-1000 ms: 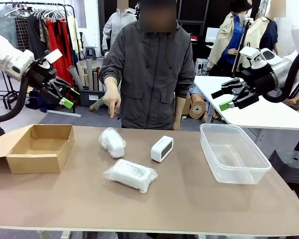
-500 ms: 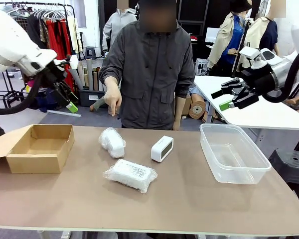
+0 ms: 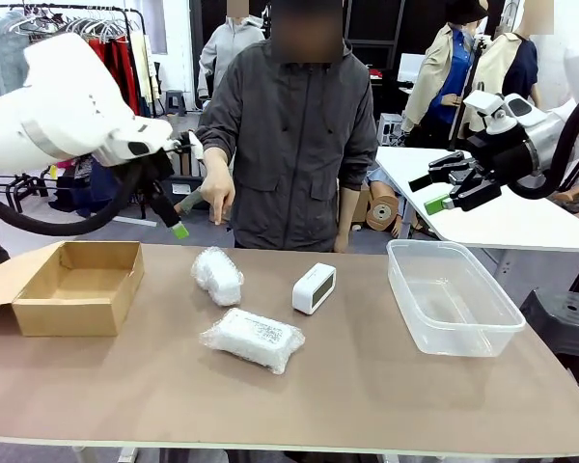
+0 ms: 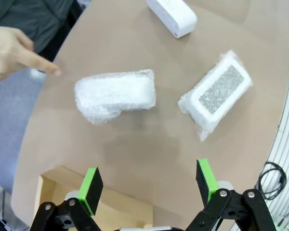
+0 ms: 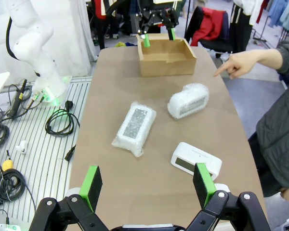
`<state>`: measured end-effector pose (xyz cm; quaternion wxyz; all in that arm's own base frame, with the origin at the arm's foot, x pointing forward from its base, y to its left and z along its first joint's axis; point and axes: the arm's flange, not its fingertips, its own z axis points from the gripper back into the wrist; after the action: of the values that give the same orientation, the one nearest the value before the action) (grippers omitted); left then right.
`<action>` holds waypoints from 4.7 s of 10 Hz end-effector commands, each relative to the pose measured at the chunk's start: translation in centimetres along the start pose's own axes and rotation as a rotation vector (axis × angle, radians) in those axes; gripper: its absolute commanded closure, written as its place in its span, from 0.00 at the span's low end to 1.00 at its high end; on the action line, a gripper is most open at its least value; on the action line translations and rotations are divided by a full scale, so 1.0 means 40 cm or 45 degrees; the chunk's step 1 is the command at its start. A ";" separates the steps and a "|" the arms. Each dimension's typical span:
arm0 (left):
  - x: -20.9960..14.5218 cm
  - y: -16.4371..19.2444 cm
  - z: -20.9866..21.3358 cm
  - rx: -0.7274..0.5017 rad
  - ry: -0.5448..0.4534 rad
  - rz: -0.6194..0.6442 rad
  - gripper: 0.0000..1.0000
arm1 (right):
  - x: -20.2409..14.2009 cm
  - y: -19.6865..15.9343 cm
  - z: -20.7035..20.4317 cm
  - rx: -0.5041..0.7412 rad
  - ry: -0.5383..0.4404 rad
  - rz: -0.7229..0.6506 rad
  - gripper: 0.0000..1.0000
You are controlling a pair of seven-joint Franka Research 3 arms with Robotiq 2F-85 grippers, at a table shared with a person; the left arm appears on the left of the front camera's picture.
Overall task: Separate and place wrapped and unwrapped clocks.
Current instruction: Pick up the Digital clock indicated by the person.
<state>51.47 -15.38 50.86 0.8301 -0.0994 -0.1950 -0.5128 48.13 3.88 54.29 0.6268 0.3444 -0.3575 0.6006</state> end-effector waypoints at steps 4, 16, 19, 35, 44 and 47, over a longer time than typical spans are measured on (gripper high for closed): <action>-0.018 0.014 0.033 0.011 -0.016 -0.004 0.00 | 0.003 0.000 0.002 0.000 -0.007 0.004 0.00; 0.253 0.001 -0.109 0.073 0.115 1.241 0.00 | 0.003 0.000 0.002 0.000 -0.007 0.004 0.00; 0.261 0.054 -0.178 0.297 0.060 1.482 0.00 | 0.003 0.000 0.002 0.000 -0.007 0.004 0.00; 0.270 0.105 -0.339 0.389 0.268 1.960 0.00 | 0.003 0.000 0.002 0.000 -0.007 0.004 0.00; 0.251 0.151 -0.440 0.381 0.365 2.153 0.00 | 0.003 0.000 0.002 0.000 -0.007 0.004 0.00; 0.236 0.164 -0.457 0.386 0.402 2.171 0.00 | 0.003 0.000 0.002 0.000 -0.007 0.004 0.00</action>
<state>64.61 -26.72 38.48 0.9558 -0.0297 -0.0105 0.2922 48.14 3.85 54.26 0.6272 0.3443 -0.3573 0.6003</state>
